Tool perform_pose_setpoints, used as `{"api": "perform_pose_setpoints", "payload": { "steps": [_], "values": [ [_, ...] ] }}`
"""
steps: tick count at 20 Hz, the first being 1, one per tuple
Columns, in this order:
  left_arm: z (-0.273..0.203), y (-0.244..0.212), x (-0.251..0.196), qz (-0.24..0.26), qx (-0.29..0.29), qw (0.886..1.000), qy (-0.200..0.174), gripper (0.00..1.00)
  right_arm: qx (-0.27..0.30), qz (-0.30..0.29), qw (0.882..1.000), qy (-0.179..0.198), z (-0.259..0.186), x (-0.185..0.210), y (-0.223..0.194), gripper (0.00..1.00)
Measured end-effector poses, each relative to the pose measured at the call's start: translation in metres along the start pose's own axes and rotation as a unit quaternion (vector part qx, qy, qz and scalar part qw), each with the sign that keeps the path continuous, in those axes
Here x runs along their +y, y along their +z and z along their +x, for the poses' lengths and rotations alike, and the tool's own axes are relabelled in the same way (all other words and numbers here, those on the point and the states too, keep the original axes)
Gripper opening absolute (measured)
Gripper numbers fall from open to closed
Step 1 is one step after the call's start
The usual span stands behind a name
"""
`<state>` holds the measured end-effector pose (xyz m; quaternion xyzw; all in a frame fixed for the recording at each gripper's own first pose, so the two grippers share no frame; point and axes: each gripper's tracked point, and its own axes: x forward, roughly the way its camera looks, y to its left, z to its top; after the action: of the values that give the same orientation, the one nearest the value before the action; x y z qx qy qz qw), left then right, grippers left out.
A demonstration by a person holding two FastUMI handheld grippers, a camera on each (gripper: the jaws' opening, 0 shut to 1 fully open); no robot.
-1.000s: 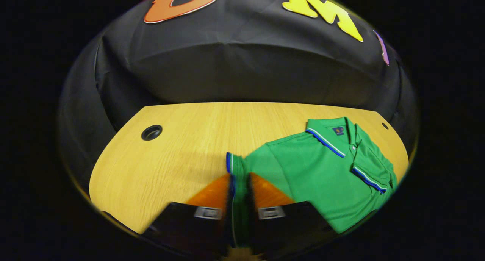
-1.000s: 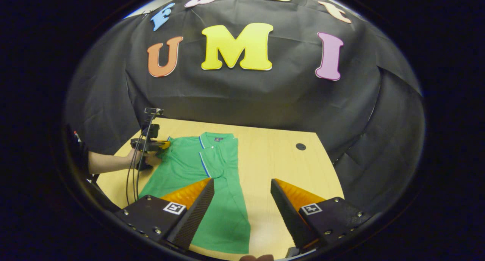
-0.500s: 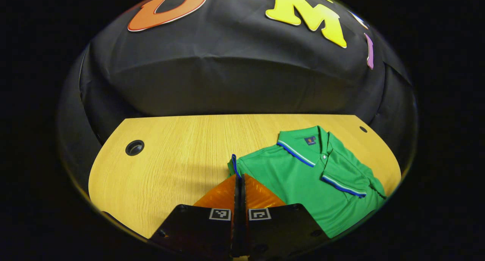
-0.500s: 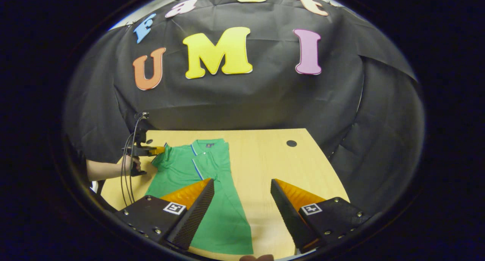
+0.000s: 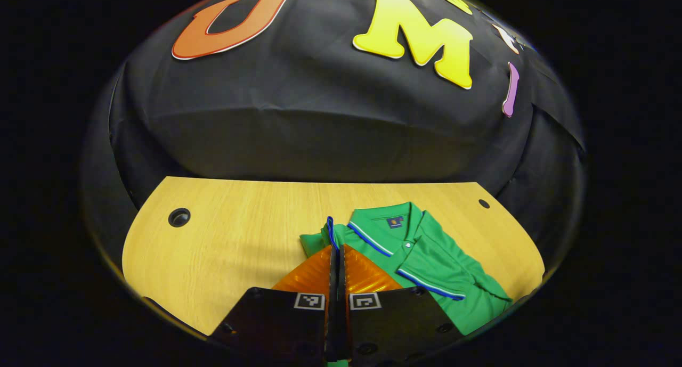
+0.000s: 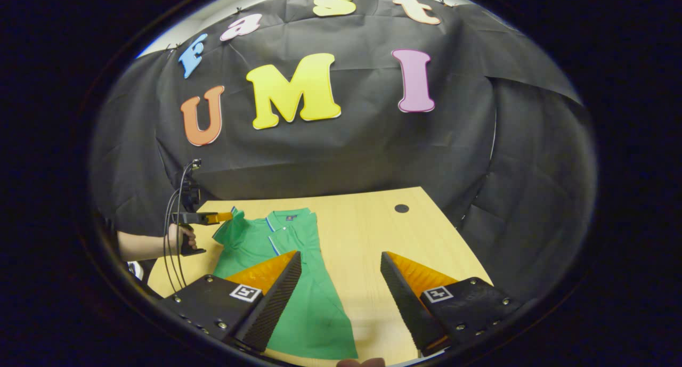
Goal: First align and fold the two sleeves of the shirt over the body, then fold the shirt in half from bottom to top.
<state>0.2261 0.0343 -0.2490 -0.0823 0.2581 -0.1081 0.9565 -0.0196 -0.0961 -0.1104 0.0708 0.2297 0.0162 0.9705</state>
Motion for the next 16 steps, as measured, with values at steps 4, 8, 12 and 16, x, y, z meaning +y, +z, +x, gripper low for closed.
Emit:
{"api": "perform_pose_setpoints", "payload": {
  "steps": [4,8,12,16],
  "values": [
    [-0.001,0.002,-0.035,0.0,0.003,1.0,-0.008,0.03,-0.02,0.017,1.0,-0.01,-0.02,-0.018,0.0,0.94],
    [-0.006,-0.004,-0.076,0.006,0.013,1.0,-0.017,0.04,-0.03,0.04,0.999,-0.014,-0.03,-0.035,-0.006,0.94],
    [-0.009,-0.02,-0.113,0.032,0.023,0.999,-0.033,0.03,-0.033,0.063,0.997,-0.014,-0.037,-0.039,-0.012,0.94],
    [-0.008,-0.057,-0.126,0.047,0.058,0.997,-0.033,0.08,-0.028,0.069,0.997,-0.009,-0.04,-0.039,-0.019,0.94]
  ]
}}
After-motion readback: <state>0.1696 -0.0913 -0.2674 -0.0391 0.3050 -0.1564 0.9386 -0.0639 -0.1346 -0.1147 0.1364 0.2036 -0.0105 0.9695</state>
